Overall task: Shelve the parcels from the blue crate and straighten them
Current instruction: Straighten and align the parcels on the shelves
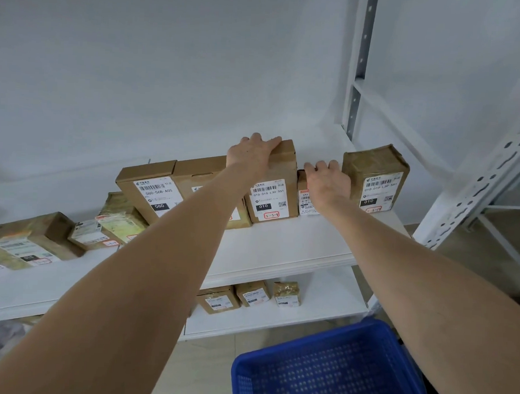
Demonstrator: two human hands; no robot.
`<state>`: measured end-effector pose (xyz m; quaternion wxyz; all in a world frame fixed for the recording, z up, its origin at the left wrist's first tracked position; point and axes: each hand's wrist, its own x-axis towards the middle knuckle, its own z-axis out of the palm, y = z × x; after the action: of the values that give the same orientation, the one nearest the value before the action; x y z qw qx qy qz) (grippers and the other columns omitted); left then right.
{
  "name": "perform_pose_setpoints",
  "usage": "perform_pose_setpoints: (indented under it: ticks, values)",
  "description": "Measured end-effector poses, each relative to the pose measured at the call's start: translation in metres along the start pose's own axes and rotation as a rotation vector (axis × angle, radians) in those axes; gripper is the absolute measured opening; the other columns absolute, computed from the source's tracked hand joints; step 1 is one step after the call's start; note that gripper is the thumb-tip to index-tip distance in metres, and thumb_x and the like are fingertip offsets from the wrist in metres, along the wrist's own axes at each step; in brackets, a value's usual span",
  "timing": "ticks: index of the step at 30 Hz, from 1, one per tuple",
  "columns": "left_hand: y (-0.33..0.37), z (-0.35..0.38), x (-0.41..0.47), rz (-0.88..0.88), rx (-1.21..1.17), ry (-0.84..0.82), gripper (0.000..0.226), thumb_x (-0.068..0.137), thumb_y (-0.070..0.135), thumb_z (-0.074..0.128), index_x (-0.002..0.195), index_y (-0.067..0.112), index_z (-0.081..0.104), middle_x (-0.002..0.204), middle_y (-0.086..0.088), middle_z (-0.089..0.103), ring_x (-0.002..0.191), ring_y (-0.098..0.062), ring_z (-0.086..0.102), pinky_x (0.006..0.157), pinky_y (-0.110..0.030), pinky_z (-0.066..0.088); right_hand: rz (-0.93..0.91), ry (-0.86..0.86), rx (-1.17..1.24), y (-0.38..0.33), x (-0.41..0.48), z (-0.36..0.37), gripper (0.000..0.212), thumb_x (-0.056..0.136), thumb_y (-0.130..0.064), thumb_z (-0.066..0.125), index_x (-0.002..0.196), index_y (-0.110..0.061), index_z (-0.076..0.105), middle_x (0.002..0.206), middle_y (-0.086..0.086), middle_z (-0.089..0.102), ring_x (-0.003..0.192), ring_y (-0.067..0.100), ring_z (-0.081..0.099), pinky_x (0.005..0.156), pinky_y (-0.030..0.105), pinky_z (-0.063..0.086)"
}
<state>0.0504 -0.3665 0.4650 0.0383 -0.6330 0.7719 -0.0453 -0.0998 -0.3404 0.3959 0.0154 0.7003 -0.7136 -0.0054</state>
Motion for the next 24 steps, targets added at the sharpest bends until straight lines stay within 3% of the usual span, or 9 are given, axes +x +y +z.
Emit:
perform_pose_setpoints:
  ticks: [6,11,18,24]
  values:
    - [-0.011,-0.006,-0.002,0.026,-0.06,-0.021,0.067,0.092,0.019,0.055,0.148,0.034,0.023,0.136,-0.007,0.04,0.126,-0.026,0.041,0.088,-0.039,0.045,0.0,0.017,0.044,0.0,-0.002,0.001,0.055,0.087,-0.003,0.057,0.138,-0.011,0.038,0.131,0.011,0.045,0.12,0.03,0.042,0.067,0.032,0.04]
    - [-0.016,-0.01,-0.005,0.055,-0.078,-0.023,0.058,0.092,0.017,0.053,0.144,0.035,0.034,0.13,-0.005,0.046,0.123,-0.026,0.045,0.087,-0.038,0.044,0.013,-0.001,0.053,0.0,-0.005,-0.004,0.057,0.085,-0.001,0.06,0.137,-0.013,0.04,0.132,0.013,0.038,0.117,0.031,0.042,0.066,0.031,0.04]
    - [-0.009,-0.005,-0.007,0.025,-0.049,-0.018,0.062,0.094,0.015,0.05,0.148,0.03,0.024,0.137,-0.006,0.041,0.124,-0.026,0.044,0.079,-0.035,0.041,0.003,0.022,0.067,0.003,-0.01,-0.003,0.054,0.086,0.0,0.059,0.136,-0.008,0.038,0.13,0.014,0.039,0.115,0.029,0.045,0.067,0.032,0.042]
    - [-0.004,-0.003,-0.008,0.0,-0.037,0.01,0.058,0.094,0.012,0.047,0.146,0.031,0.028,0.133,-0.007,0.041,0.12,-0.027,0.045,0.078,-0.035,0.042,-0.004,-0.015,0.111,0.004,-0.01,0.002,0.07,0.086,-0.002,0.06,0.148,-0.012,0.029,0.141,0.014,0.033,0.13,0.029,0.036,0.087,0.037,0.049]
